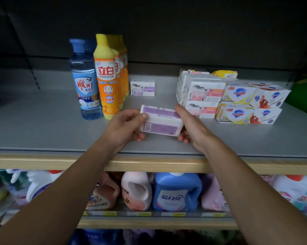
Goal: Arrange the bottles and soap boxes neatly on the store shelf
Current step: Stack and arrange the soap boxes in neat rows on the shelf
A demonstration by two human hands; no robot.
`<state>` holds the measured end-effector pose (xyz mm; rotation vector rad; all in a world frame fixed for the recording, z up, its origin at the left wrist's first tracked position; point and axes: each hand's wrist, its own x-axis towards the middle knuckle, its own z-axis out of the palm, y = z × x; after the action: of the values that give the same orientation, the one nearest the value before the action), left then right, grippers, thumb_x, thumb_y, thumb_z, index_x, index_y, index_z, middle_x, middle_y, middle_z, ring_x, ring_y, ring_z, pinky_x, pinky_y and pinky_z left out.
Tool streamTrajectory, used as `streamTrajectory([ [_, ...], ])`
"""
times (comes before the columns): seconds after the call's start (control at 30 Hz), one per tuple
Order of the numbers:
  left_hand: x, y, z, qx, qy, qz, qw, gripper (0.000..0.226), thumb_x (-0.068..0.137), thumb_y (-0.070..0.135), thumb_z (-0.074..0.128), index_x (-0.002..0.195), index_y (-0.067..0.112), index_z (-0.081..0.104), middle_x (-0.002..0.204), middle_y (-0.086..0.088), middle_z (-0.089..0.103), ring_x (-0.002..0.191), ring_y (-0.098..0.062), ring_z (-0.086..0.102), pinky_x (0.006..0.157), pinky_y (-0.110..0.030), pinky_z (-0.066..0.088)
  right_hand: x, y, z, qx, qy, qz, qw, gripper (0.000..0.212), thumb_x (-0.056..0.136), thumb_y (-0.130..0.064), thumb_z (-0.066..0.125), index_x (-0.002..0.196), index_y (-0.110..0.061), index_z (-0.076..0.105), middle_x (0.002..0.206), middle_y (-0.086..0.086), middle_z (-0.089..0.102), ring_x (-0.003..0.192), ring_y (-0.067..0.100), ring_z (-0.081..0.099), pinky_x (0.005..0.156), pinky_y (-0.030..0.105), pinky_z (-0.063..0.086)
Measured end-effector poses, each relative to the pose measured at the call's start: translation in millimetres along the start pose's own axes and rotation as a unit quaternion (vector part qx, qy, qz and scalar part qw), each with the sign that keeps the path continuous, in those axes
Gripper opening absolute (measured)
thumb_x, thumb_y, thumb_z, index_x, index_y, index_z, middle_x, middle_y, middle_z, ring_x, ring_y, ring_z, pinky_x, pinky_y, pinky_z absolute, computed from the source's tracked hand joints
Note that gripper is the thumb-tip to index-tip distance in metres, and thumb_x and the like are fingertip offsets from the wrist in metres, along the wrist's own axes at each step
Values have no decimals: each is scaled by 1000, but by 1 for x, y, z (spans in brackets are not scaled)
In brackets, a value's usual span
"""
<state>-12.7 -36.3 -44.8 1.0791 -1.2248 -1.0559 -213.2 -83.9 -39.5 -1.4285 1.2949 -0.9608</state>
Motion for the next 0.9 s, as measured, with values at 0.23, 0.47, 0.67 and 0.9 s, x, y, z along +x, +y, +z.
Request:
streamTrajectory([
  [0.23, -1, -1, 3, -7, 13, 7, 1000, 19, 93, 21, 61, 100, 5, 69, 88, -16, 69, 54, -18, 61, 50, -25, 55, 1, -3, 4, 17, 3, 13, 1000, 48, 71, -68, 47, 73, -23, 63, 55, 2, 60, 41, 13, 50, 39, 22, 37],
  [0.47, -1, 3, 0, -106, -6, -32, 994, 40, 87, 0, 63, 126, 8, 57, 115, -10, 68, 94, -20, 69, 66, -30, 60, -12, 18, -1, 62, 39, -171, 983, 50, 68, -31, 68, 116, -44, 63, 110, -17, 68, 89, 6, 65, 85, 26, 52],
  [0.67, -1, 0, -1, -78, 5, -23, 997, 29, 93, 3, 57, 120, -5, 62, 99, -12, 74, 90, -21, 71, 73, -30, 60, -7, 22, 3, 10, -3, -195, 981, 63, 82, -3, 71, 137, -21, 49, 130, -6, 62, 110, 13, 65, 102, 40, 49],
  [0.9, -10, 6, -1, -67, -15, 12, 998, 40, 93, -5, 53, 132, 3, 54, 123, -20, 65, 108, -36, 65, 86, -46, 57, -6, 21, 9, -33, 69, -188, 979, 36, 90, -17, 68, 122, -27, 57, 109, -3, 67, 74, 9, 67, 72, 31, 56],
])
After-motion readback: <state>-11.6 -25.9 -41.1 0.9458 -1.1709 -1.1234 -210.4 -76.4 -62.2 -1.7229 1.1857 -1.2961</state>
